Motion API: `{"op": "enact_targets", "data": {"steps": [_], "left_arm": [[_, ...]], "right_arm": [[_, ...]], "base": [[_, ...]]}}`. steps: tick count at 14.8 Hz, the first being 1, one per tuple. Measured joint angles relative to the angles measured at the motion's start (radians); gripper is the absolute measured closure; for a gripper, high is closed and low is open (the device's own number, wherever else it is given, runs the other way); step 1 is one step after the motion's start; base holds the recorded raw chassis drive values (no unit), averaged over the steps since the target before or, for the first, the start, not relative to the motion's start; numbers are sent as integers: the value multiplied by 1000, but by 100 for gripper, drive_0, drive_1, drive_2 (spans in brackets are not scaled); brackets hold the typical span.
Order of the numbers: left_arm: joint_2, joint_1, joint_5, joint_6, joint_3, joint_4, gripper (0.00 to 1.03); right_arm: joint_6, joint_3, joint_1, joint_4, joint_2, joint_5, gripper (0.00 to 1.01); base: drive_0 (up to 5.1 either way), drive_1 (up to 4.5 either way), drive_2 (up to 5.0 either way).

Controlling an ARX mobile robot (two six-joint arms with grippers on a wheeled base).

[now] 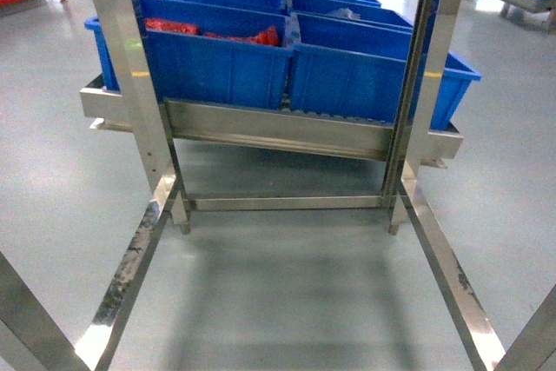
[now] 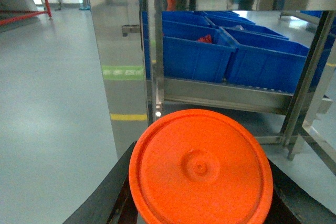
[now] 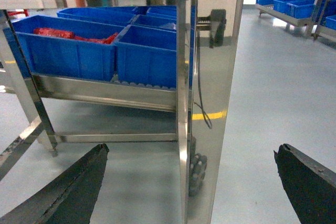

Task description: Pick capacitor and pack into box

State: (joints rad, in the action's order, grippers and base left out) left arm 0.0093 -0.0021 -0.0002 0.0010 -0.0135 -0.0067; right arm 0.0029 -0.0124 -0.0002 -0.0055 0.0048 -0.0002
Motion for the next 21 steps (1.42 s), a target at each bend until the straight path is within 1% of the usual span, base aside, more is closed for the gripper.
{"op": "enact_targets", "data": {"steps": [10, 21], "left_arm": [[0, 0, 0, 0, 0, -1, 58], [0, 0, 0, 0, 0, 0, 58]], "right_arm": [[0, 0, 0, 0, 0, 0, 3], [0, 0, 0, 1, 0, 1, 3]], "base": [[0, 0, 0], [-483, 257, 257]]}}
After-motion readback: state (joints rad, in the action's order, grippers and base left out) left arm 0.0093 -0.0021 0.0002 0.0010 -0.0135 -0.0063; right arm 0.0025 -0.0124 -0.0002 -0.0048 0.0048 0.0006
